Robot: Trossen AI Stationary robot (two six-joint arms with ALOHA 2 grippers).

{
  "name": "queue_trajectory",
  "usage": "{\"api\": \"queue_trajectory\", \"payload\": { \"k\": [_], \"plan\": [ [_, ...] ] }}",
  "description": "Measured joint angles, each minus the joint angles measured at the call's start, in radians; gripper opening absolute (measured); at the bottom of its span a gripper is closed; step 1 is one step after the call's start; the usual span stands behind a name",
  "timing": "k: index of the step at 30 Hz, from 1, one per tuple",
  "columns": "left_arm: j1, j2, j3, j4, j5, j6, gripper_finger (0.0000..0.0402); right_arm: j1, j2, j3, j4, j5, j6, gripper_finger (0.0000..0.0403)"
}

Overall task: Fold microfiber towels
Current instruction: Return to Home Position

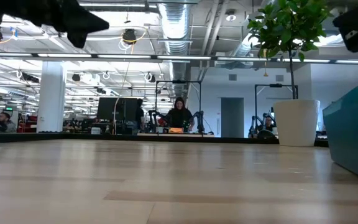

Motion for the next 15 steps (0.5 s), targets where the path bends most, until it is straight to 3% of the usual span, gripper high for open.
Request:
{"api": "queue_trajectory", "payload": {
  "k": [5,15],
  "plan": [
    [0.053,-0.002,-0.061,0.063,0.023,0.000,0.0000,-0.002,-0.086,-0.130,0.208,-0.152,-0.163,0.0007],
    [0.116,0.003,-0.075,0.085,0.100,0.046,0.0000,-0.052,-0.222,-0.360,0.432,-0.278,-0.364,0.0008]
  ]
}}
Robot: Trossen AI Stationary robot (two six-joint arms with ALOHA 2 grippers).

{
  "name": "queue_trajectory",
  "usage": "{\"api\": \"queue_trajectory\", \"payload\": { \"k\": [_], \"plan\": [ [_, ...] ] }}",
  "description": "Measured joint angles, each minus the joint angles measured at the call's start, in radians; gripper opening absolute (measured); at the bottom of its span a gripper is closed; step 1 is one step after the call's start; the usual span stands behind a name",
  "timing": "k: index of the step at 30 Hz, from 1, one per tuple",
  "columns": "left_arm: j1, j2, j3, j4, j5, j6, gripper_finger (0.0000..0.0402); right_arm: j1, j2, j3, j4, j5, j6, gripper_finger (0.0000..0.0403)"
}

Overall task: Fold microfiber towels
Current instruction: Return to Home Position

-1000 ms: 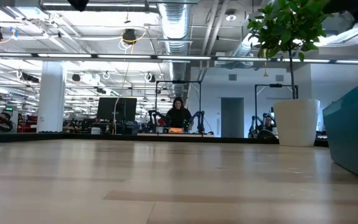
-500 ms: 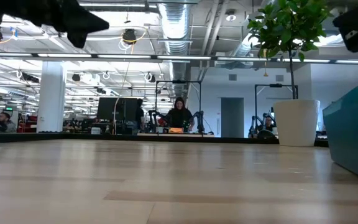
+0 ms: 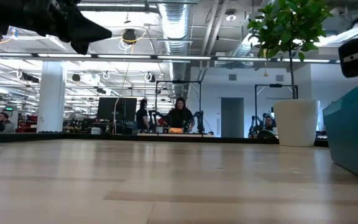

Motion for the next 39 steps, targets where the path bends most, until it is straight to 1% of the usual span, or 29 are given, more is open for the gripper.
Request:
{"api": "queue_trajectory", "payload": {
  "k": [3,5,7,9,13,18,20,25,29,31,34,39],
  "plan": [
    [0.008,-0.001,-0.043,0.083,0.027,0.009,0.0000,-0.040,-0.031,-0.032,0.038,-0.073,-0.023,0.0008],
    [0.016,-0.001,-0.090,0.145,0.039,0.010,0.0000,-0.066,-0.038,-0.042,0.079,-0.159,-0.085,0.0008],
    [0.027,-0.004,-0.132,0.208,0.045,0.010,0.0000,-0.092,-0.047,-0.048,0.084,-0.243,-0.145,0.0008],
    [0.036,-0.011,-0.169,0.237,0.046,0.008,0.0000,-0.118,-0.051,-0.049,0.084,-0.279,-0.159,0.0008],
    [0.048,-0.037,-0.238,0.268,0.048,0.006,0.0000,-0.169,-0.050,-0.049,0.084,-0.283,-0.159,0.0008],
    [0.054,-0.124,-0.331,0.297,0.047,0.010,0.0000,-0.211,-0.050,-0.049,0.083,-0.283,-0.158,0.0008],
    [0.054,-0.172,-0.339,0.263,0.036,0.011,0.0000,-0.221,-0.050,-0.049,0.083,-0.283,-0.159,0.0009],
    [0.054,-0.284,-0.339,0.092,0.025,-0.002,0.0000,-0.235,-0.050,-0.049,0.083,-0.282,-0.159,0.0022],
    [0.054,-0.342,-0.339,0.002,0.025,-0.024,0.0000,-0.247,-0.050,-0.049,0.083,-0.275,-0.155,0.0033],
    [0.054,-0.354,-0.339,-0.034,0.025,-0.057,0.0000,-0.254,-0.050,-0.049,0.083,-0.275,-0.156,0.0036],
    [0.054,-0.357,-0.339,-0.078,0.024,-0.053,0.0000,-0.254,-0.050,-0.049,0.083,-0.274,-0.143,0.0037],
    [0.054,-0.341,-0.339,-0.078,0.018,-0.056,0.0000,-0.254,-0.050,-0.049,0.083,-0.274,-0.143,0.0035]
  ]
}}
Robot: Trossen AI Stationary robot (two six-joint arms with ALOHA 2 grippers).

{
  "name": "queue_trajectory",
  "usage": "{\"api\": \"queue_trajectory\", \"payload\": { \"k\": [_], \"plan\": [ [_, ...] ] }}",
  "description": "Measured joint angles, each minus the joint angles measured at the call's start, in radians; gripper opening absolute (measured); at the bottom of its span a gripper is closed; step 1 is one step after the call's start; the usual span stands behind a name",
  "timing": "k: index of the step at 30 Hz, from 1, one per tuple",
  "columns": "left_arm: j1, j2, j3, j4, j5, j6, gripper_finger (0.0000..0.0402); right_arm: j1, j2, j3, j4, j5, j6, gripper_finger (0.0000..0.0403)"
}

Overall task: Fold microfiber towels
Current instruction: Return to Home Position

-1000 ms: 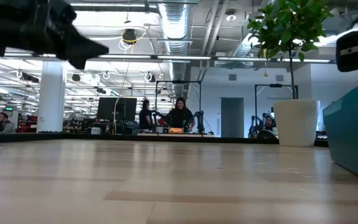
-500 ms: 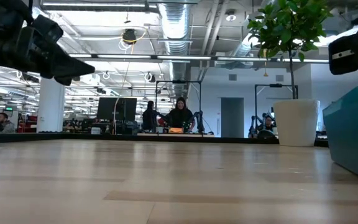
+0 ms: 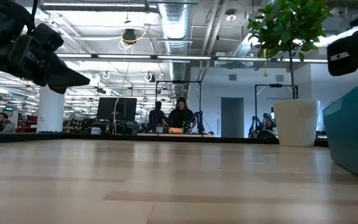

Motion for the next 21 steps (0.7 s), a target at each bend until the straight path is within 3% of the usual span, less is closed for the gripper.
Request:
{"api": "queue_trajectory", "payload": {
  "k": [21],
  "plan": [
    [0.000,-0.001,0.000,-0.005,-0.002,-0.002,0.0000,0.000,0.000,0.000,0.000,0.001,0.001,0.0033]
  ]
}}
